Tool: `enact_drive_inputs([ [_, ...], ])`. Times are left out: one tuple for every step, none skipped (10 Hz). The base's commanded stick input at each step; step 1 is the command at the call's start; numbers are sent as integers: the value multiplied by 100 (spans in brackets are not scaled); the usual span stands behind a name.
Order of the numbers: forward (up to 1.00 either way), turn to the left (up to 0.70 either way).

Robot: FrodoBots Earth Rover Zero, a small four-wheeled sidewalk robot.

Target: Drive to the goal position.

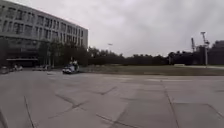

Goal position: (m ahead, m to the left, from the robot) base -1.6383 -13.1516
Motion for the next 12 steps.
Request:
enact_drive_inputs([
  [0,-100],
  [0,-100],
  [0,-100],
  [0,-100],
  [0,-100],
  [0,-100],
  [0,-100],
  [0,-100],
  [0,-100],
  [0,-100],
  [0,-100],
  [0,-100],
])
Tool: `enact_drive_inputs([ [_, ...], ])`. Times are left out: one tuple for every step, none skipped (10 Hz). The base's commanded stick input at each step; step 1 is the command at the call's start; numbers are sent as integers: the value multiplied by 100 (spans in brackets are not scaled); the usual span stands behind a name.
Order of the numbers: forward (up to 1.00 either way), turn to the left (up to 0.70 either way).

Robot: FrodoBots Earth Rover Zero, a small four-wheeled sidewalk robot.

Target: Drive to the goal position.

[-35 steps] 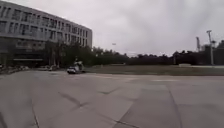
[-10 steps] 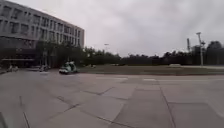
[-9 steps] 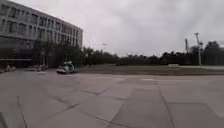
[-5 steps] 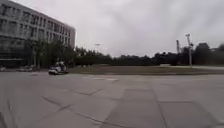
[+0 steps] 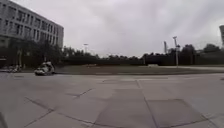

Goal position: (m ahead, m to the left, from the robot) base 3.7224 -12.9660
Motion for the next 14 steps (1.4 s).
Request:
enact_drive_inputs([
  [0,-100],
  [0,-100],
  [0,-100],
  [0,-100],
  [0,-100],
  [0,-100],
  [0,-100],
  [0,-100],
  [0,-100],
  [0,-100],
  [0,-100],
  [0,-100],
  [0,-100],
  [0,-100],
])
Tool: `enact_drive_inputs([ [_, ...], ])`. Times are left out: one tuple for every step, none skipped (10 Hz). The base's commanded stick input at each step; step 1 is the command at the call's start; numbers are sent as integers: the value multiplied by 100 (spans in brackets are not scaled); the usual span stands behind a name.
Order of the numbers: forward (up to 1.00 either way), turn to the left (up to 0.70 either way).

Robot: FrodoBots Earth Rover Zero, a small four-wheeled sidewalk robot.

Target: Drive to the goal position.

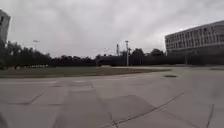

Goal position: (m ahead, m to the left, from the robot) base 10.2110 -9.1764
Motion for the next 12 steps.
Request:
enact_drive_inputs([
  [0,-100],
  [0,-100],
  [0,-100],
  [0,-100],
  [0,-100],
  [0,-100],
  [0,-100],
  [0,-100],
  [0,-100],
  [20,-80],
  [100,0],
  [100,0],
])
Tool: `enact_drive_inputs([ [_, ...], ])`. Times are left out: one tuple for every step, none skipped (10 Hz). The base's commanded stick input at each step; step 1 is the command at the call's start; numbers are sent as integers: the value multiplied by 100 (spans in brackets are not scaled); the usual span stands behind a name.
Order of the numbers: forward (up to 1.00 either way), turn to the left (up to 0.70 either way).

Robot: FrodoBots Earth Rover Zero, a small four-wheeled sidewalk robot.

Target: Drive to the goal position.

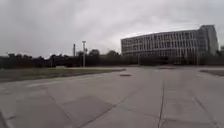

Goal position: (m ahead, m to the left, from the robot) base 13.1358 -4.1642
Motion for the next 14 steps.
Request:
enact_drive_inputs([
  [100,0],
  [100,0],
  [100,0],
  [100,0],
  [100,0],
  [100,0],
  [100,0],
  [100,0],
  [100,0],
  [100,0],
  [100,0],
  [100,0],
  [100,0],
  [100,0],
])
